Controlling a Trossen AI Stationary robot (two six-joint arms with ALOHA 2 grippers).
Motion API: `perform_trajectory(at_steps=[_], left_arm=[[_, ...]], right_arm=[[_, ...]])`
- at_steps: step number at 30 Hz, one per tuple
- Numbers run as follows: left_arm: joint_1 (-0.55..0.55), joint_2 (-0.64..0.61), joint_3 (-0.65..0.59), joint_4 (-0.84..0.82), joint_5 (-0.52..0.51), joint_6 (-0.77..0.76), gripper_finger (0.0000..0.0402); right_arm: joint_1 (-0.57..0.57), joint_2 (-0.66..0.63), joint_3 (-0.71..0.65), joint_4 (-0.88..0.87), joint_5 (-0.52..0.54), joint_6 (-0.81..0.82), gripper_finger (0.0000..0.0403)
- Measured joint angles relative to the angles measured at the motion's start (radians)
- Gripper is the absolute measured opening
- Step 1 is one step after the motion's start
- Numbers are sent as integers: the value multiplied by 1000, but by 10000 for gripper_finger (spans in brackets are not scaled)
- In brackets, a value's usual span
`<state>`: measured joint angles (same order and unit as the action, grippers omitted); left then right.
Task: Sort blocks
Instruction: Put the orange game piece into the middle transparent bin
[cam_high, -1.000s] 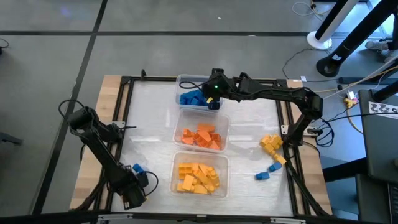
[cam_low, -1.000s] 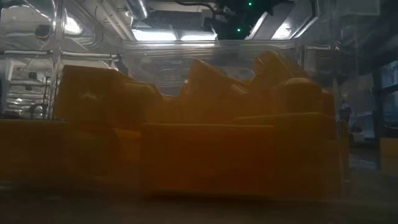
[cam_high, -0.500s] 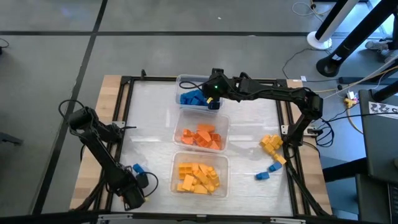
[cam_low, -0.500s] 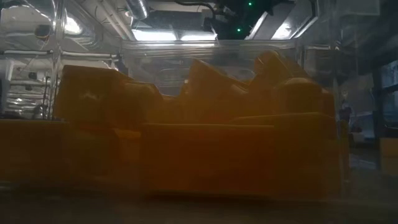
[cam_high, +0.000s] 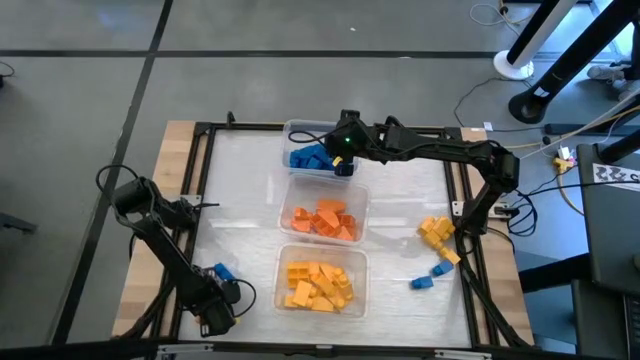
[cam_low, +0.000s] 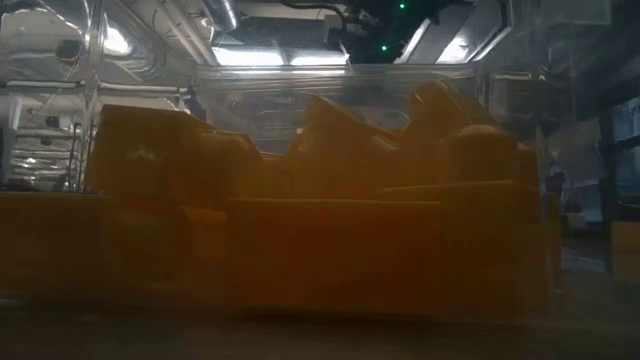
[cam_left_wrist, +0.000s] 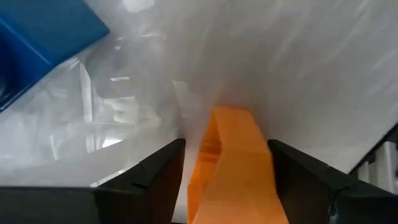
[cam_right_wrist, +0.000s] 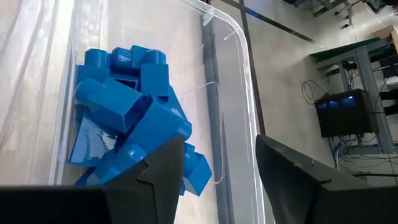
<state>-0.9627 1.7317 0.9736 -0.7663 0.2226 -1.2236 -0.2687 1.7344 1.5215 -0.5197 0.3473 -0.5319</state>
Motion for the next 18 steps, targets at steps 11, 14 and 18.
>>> perform_trajectory(at_steps=[11,14,18], left_arm=[[1,-4,-8,-10,3,27,110],[1,-13,-11,-10,2,21,109],[0,-23,-11,-8,2,8,104]], right_arm=[[1,-2,98,-65,-26,1,200],[1,-2,137,-65,-26,1,200],[1,-2,176,-66,-26,1,200]])
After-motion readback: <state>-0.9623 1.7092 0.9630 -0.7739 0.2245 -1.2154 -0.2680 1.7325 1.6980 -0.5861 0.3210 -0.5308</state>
